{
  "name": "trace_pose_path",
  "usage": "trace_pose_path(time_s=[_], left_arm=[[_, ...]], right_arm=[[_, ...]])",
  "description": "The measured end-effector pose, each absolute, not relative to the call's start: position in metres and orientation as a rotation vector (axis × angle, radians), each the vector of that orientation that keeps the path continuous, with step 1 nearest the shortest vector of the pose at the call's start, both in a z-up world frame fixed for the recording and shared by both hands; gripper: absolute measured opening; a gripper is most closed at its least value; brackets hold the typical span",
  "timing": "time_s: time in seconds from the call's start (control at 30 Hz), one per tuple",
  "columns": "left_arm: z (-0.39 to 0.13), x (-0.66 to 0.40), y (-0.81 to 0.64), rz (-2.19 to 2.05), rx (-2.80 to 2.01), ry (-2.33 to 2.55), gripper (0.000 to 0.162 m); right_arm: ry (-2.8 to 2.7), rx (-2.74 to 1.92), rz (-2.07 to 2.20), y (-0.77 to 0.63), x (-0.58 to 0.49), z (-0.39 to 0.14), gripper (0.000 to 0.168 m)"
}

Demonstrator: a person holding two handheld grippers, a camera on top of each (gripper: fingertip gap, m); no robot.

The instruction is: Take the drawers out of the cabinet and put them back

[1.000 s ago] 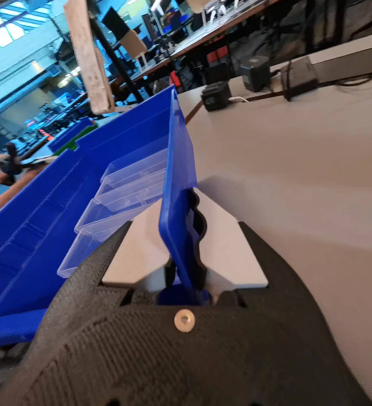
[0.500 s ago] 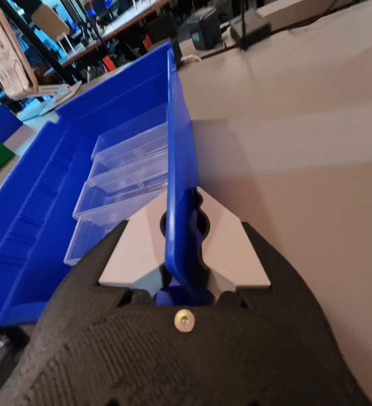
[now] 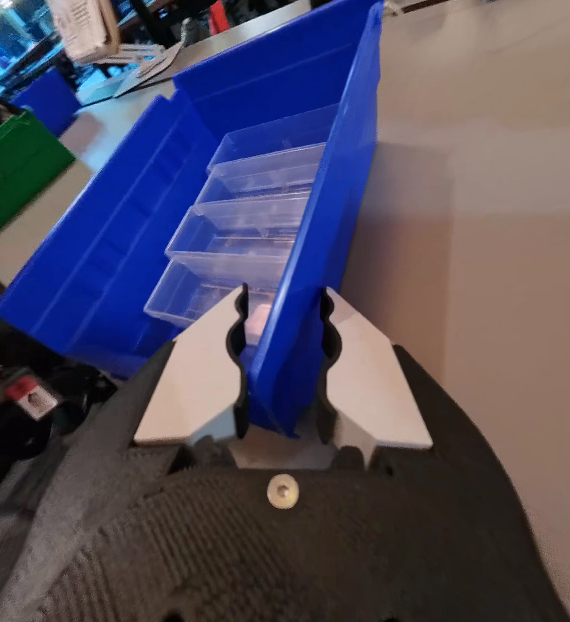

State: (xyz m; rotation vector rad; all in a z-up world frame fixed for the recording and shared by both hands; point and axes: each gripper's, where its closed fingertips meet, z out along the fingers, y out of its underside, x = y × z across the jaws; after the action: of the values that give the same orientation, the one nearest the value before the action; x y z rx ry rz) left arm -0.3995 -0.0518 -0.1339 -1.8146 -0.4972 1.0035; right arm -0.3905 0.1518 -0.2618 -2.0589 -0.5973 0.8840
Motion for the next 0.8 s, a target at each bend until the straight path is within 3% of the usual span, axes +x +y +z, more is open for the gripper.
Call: trace_pose_path(time_s=[0.17, 0.3, 0.4, 0.57, 0.8], left_arm=[[-0.140, -0.399, -0.043, 0.970, -1.817, -0.481, 0.003], [-0.137, -0.399, -0.039, 0.971, -1.809, -0.462, 0.003], [-0.127, -0.398, -0.037, 0.980, -1.790, -0.457, 0.003], [-0.090, -0.370, -0.027, 0.931, -1.735, -0.404, 0.003], [-0.021, -0.284, 0.015, 0.737, -1.707, -0.147, 0.000]], right_arm=[[-0.357, -2.142, 0.842, 0.176, -0.400, -0.264, 0.022], [-0.489, -2.172, 0.803, 0.184, -0.413, -0.263, 0.018], [-0.551, -2.067, 0.878, 0.187, -0.403, -0.242, 0.042], [-0.658, -1.832, 0.988, 0.190, -0.364, -0.159, 0.062], [-0.834, -1.547, 1.124, 0.163, -0.249, -0.012, 0.066]])
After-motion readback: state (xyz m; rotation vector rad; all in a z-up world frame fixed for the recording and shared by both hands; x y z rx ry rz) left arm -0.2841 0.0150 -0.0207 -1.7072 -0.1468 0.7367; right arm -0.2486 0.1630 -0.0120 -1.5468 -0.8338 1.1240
